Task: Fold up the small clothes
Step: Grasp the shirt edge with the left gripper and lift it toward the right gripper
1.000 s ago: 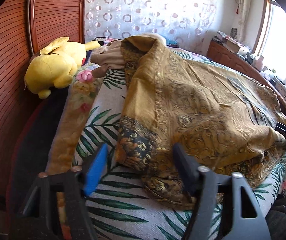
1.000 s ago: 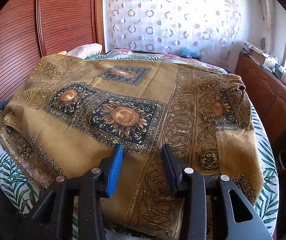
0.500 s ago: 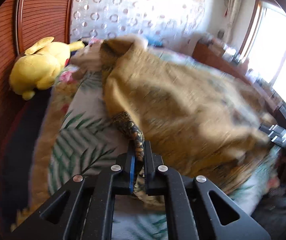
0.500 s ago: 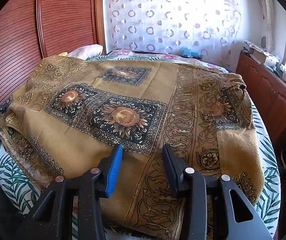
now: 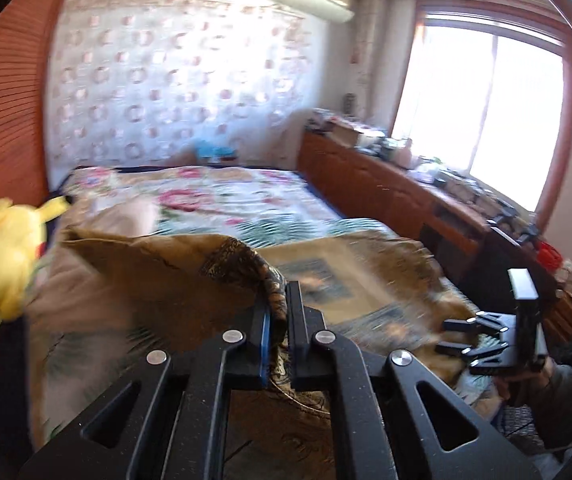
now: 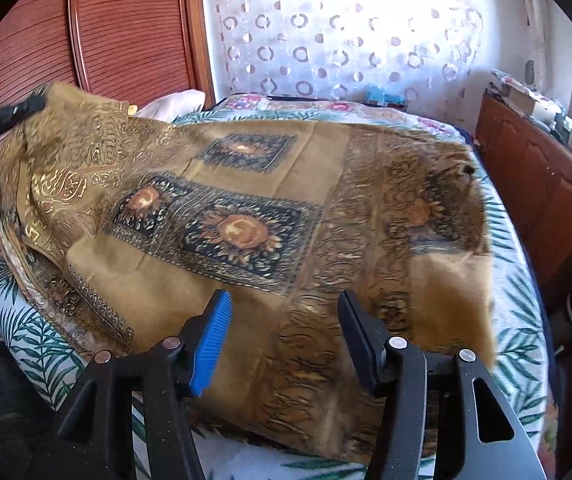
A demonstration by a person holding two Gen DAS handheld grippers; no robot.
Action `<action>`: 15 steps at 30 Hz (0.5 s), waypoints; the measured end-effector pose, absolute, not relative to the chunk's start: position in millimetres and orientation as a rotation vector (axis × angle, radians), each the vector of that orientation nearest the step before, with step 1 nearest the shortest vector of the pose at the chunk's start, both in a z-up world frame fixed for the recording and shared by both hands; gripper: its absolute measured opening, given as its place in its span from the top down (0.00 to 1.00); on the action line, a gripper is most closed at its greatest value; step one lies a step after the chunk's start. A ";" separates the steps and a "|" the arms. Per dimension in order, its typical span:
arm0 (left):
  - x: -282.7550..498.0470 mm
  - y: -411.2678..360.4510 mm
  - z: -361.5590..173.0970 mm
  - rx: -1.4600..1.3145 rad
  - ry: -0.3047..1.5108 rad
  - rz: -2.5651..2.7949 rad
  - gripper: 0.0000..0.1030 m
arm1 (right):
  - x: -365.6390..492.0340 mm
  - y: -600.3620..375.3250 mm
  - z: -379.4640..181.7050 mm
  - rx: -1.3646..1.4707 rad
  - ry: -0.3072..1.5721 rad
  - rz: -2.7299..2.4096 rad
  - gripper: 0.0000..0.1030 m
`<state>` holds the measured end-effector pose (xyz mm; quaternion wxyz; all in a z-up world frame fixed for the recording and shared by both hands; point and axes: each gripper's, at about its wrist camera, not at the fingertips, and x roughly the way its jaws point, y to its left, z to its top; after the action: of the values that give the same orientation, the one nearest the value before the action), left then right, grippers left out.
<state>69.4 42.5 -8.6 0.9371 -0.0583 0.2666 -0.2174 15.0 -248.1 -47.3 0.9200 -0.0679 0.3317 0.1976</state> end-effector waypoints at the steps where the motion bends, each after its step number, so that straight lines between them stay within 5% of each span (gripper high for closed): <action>1: 75.7 34.1 -4.9 -0.123 0.545 -0.475 0.93 | 14.0 -250.9 -45.6 -0.136 0.676 0.401 0.44; 11: 95.7 -53.0 16.4 -0.010 0.519 -0.622 0.92 | 3.5 -278.5 -37.3 -0.084 0.639 0.360 0.44; 15: 97.0 -54.2 1.9 0.022 0.577 -0.622 0.73 | 4.3 -278.1 -38.5 -0.078 0.637 0.362 0.44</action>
<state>97.0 -54.2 1.9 0.9113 0.0108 0.2799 -0.3018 4.3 -278.1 -38.5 0.9328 -0.0384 0.3115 0.1770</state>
